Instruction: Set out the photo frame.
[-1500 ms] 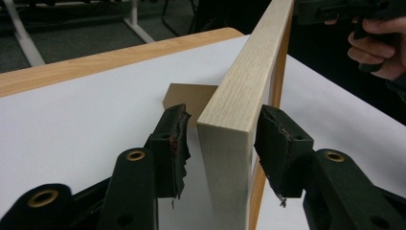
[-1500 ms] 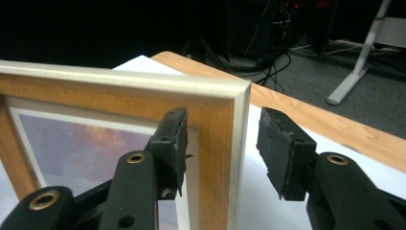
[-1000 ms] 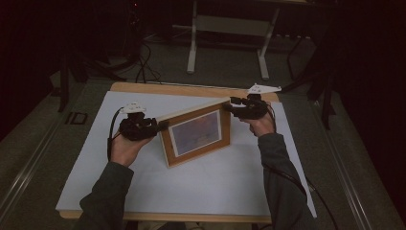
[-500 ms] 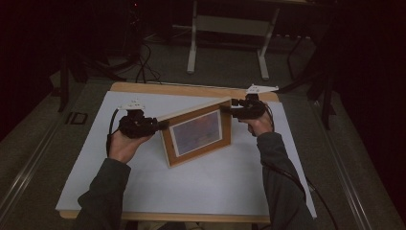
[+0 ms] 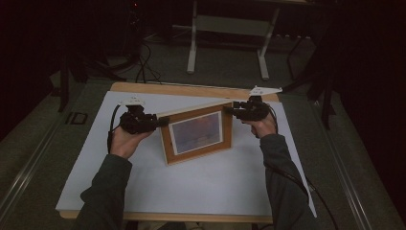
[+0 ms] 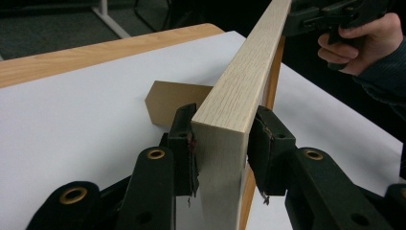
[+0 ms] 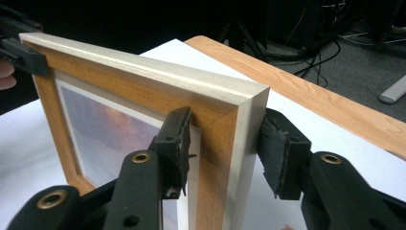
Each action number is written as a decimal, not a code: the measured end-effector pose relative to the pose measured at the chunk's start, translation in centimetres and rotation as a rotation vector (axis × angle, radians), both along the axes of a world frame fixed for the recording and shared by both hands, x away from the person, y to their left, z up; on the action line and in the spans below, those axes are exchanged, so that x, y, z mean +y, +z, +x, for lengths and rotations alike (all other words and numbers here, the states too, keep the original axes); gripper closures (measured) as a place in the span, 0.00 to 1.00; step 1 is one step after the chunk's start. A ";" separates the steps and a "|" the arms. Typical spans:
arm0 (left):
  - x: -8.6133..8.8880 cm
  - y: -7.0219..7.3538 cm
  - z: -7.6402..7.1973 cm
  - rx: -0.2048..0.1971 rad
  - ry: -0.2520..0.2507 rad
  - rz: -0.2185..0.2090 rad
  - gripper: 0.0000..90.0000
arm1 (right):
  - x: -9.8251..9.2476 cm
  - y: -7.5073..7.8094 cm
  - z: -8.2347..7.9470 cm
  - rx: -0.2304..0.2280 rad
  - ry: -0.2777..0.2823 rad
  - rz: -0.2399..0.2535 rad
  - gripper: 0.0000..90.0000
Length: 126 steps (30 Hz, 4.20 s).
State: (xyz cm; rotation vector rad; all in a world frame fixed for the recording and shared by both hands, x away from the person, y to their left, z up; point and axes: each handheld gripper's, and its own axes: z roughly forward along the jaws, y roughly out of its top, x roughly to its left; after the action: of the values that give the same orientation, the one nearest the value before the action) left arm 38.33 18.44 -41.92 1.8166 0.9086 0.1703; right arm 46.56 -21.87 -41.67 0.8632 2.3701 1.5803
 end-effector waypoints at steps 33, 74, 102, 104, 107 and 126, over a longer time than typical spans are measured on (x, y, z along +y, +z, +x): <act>0.8 -0.1 2.2 0.007 -0.039 -0.028 0.70 | -1.0 -0.1 -0.9 0.025 0.006 0.024 0.72; 0.6 -0.5 4.4 -0.008 -0.101 -0.046 0.66 | -1.6 -0.3 -3.3 0.022 -0.082 0.045 0.74; -0.3 -0.5 4.7 -0.009 -0.107 -0.049 0.64 | -2.5 -0.3 -4.4 0.033 -0.116 0.054 0.75; -0.4 -0.5 4.7 -0.009 -0.104 -0.051 0.64 | -2.5 -0.3 -4.4 0.033 -0.116 0.054 0.75; -0.5 -0.5 4.6 -0.009 -0.101 -0.054 0.64 | -2.6 -0.3 -4.4 0.036 -0.117 0.055 0.74; -0.7 -0.8 4.5 -0.004 -0.098 -0.070 0.63 | -2.8 -0.5 -4.5 0.035 -0.119 0.066 0.75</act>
State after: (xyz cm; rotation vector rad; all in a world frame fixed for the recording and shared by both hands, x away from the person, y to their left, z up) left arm 42.86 17.79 -42.67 1.7908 0.8106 0.0796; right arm 42.03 -24.71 -42.14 1.0328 2.2556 1.6168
